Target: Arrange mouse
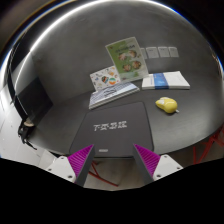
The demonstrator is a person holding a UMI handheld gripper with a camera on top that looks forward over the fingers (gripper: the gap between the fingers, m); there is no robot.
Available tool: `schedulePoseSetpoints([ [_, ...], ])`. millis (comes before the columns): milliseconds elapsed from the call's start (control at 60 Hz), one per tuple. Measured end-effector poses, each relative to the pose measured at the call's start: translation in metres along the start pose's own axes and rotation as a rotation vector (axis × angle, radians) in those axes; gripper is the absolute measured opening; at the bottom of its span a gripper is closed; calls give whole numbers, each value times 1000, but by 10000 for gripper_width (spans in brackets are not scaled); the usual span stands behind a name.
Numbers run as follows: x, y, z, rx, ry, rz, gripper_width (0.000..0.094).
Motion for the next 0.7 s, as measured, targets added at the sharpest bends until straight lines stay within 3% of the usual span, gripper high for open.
schedulePoseSetpoints([
  [400, -57, 20, 157, 228, -140, 17, 821],
  [700, -89, 67, 231, 214, -229, -54, 803],
])
Point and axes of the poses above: the point between the fingertips, and its own axes, seen from behind it with the camera up: z to the right, x down, y forward, the way the camera looks, the point moved 2 cm from there along -y, backward, against the way the camera looks, and after that the axes turned 2 degrees about -x, right-handed, at the moved point
